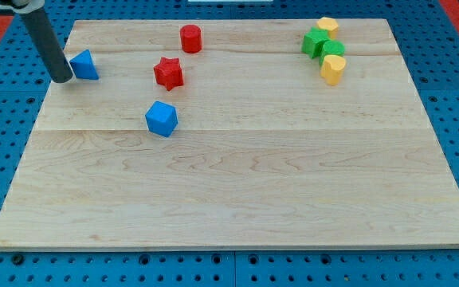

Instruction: Place the blue triangle above the red star

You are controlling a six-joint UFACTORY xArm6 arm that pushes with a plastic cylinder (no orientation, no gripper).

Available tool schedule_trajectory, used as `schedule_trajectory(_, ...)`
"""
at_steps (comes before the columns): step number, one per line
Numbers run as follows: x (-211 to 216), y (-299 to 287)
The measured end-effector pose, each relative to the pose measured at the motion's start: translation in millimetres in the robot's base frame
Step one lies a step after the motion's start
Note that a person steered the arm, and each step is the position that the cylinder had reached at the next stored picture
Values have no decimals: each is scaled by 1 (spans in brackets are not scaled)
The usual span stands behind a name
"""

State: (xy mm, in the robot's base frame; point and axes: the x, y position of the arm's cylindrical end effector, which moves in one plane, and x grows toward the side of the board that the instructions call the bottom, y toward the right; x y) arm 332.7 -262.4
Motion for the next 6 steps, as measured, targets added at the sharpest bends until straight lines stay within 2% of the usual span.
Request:
schedule_trajectory(1,-31,9)
schedule_trajectory(2,-41,17)
schedule_trajectory(3,-39,63)
schedule_trajectory(6,-40,105)
